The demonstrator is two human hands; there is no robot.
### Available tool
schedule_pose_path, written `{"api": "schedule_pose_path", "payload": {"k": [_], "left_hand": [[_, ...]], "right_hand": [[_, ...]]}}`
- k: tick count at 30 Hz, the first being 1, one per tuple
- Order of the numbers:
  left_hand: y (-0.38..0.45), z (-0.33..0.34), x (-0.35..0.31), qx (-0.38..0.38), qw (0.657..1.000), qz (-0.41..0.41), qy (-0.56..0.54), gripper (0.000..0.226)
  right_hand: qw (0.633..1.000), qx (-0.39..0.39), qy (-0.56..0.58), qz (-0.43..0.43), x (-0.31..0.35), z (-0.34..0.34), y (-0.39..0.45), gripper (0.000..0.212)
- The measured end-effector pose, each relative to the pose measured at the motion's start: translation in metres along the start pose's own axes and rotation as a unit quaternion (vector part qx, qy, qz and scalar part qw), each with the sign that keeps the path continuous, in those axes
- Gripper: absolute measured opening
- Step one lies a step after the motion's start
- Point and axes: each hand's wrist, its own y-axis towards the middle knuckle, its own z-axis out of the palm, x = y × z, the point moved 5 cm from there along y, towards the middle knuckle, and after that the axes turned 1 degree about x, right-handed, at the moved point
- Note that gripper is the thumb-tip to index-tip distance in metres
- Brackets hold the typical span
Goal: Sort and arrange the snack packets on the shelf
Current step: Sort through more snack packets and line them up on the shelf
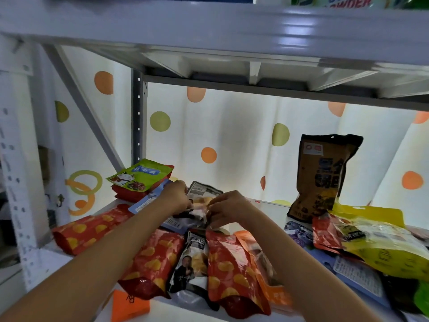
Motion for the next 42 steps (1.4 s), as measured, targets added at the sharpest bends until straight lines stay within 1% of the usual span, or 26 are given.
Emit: {"api": "schedule_pose_path", "payload": {"k": [3, 5, 6, 8, 9, 10, 11, 12, 15, 17, 20, 23, 26, 28, 32, 35, 37, 39, 40, 42], "left_hand": [[0.002, 0.002, -0.009, -0.012, 0.999, 0.036, 0.027, 0.032], [0.004, 0.003, -0.016, -0.026, 0.997, 0.065, 0.035, 0.027], [0.005, 0.004, -0.021, -0.03, 0.996, 0.079, 0.034, 0.027], [0.006, 0.007, -0.03, -0.029, 0.993, 0.115, 0.024, 0.029], [0.007, 0.008, -0.036, -0.026, 0.991, 0.133, 0.018, 0.03], [0.006, 0.009, -0.041, -0.022, 0.988, 0.151, 0.015, 0.031], [0.006, 0.011, -0.046, -0.017, 0.986, 0.168, 0.015, 0.032], [0.007, 0.012, -0.05, -0.013, 0.983, 0.184, 0.015, 0.032], [0.009, 0.016, -0.058, -0.008, 0.978, 0.21, 0.015, 0.032], [0.01, 0.017, -0.061, -0.011, 0.975, 0.221, 0.017, 0.032], [0.012, 0.02, -0.065, -0.011, 0.972, 0.234, 0.017, 0.029], [0.012, 0.021, -0.071, -0.008, 0.971, 0.238, 0.02, 0.028], [0.01, 0.018, -0.079, -0.015, 0.97, 0.242, 0.022, 0.026], [0.009, 0.016, -0.083, -0.017, 0.97, 0.243, 0.016, 0.026], [0.004, 0.016, -0.091, -0.01, 0.97, 0.244, 0.002, 0.027], [0.0, 0.018, -0.097, -0.004, 0.971, 0.238, -0.011, 0.026], [-0.001, 0.02, -0.099, 0.002, 0.972, 0.233, -0.017, 0.025], [-0.003, 0.021, -0.101, 0.004, 0.973, 0.229, -0.026, 0.024], [-0.003, 0.022, -0.102, 0.003, 0.974, 0.226, -0.034, 0.024], [-0.002, 0.024, -0.104, 0.0, 0.975, 0.214, -0.055, 0.024]], "right_hand": [[0.997, -0.059, -0.055, 0.012, -0.001, -0.019, 0.006, 0.005], [0.985, -0.121, -0.119, -0.001, -0.003, -0.038, 0.015, 0.014], [0.974, -0.158, -0.164, -0.012, -0.005, -0.048, 0.02, 0.018], [0.941, -0.209, -0.267, -0.016, -0.01, -0.063, 0.026, 0.017], [0.929, -0.211, -0.304, -0.008, -0.014, -0.067, 0.028, 0.023], [0.922, -0.2, -0.33, -0.002, -0.02, -0.07, 0.032, 0.036], [0.921, -0.183, -0.344, 0.001, -0.026, -0.07, 0.034, 0.048], [0.922, -0.162, -0.352, -0.003, -0.032, -0.07, 0.036, 0.052], [0.933, -0.112, -0.342, 0.012, -0.049, -0.067, 0.039, 0.037], [0.92, -0.122, -0.373, 0.013, -0.054, -0.07, 0.039, 0.032], [0.884, -0.136, -0.447, 0.0, -0.053, -0.073, 0.037, 0.022], [0.882, -0.13, -0.452, -0.014, -0.052, -0.073, 0.033, 0.016], [0.895, -0.153, -0.419, -0.026, -0.053, -0.08, 0.024, 0.018], [0.905, -0.181, -0.383, -0.033, -0.056, -0.087, 0.018, 0.014], [0.909, -0.256, -0.322, -0.071, -0.058, -0.103, 0.003, 0.017], [0.912, -0.312, -0.251, -0.085, -0.064, -0.117, -0.007, 0.01], [0.926, -0.329, -0.16, -0.093, -0.068, -0.125, -0.014, 0.008], [0.944, -0.315, -0.021, -0.098, -0.067, -0.131, -0.021, 0.006], [0.947, -0.301, 0.058, -0.097, -0.067, -0.134, -0.024, 0.005], [0.939, -0.267, 0.198, -0.084, -0.066, -0.135, -0.028, 0.006]]}}
